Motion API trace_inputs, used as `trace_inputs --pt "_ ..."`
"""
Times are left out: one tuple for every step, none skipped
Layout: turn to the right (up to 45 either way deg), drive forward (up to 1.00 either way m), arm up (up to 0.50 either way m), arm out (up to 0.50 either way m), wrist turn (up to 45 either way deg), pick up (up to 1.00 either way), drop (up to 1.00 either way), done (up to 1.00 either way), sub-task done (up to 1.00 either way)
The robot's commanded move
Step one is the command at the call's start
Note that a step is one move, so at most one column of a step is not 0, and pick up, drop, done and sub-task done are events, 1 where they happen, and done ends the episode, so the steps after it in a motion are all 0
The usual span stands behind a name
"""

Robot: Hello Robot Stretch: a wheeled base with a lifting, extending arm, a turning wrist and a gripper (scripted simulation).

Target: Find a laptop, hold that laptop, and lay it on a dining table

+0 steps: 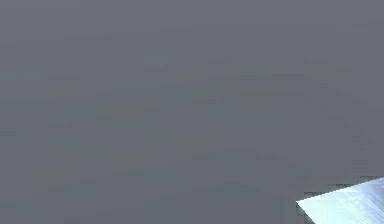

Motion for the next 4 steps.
trace_inputs --pt "0.0 0.0 -0.04 0.0 0.0 0.0 0.0 0.0 0.0" --pt "0.0 0.0 -0.32 0.0 0.0 0.0 0.0 0.0 0.0" --pt "0.0 0.0 0.0 0.0 0.0 0.0 1.0 0.0 0.0" --pt "0.0 0.0 0.04 0.0 0.0 0.0 0.0 0.0 0.0"
